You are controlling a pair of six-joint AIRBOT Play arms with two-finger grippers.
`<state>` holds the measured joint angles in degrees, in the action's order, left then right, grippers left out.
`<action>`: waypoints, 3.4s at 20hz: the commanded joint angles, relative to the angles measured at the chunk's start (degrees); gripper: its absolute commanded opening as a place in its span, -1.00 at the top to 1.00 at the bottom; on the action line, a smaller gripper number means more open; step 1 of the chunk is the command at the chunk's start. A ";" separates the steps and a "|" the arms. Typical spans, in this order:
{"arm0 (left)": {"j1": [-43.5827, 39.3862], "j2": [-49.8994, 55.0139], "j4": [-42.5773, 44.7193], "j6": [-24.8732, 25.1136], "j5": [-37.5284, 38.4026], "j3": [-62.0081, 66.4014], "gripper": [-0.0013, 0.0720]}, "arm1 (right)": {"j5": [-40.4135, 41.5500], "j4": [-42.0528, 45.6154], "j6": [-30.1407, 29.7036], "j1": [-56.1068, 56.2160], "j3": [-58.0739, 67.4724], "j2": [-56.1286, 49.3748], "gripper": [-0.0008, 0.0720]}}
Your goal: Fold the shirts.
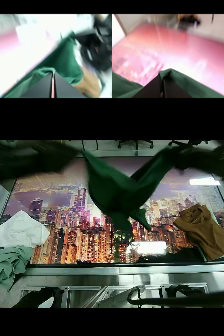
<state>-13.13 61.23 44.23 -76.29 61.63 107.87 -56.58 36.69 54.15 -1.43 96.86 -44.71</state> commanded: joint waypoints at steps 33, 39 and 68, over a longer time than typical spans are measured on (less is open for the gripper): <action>2.43 50.03 -0.83 6.62 18.21 -1.68 -0.96 | -10.73 14.49 7.21 -3.10 16.83 -51.10 -0.07; -7.06 45.53 -0.22 3.74 28.13 -20.09 -0.96 | -22.05 20.57 12.74 -12.72 15.52 -43.36 -0.35; -24.50 43.65 -2.25 4.26 9.38 -34.91 0.92 | -13.88 12.98 7.13 -8.63 10.58 -57.20 0.90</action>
<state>-38.94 104.62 42.02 -72.36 66.87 70.63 -71.53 50.02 62.17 -10.41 107.37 -101.95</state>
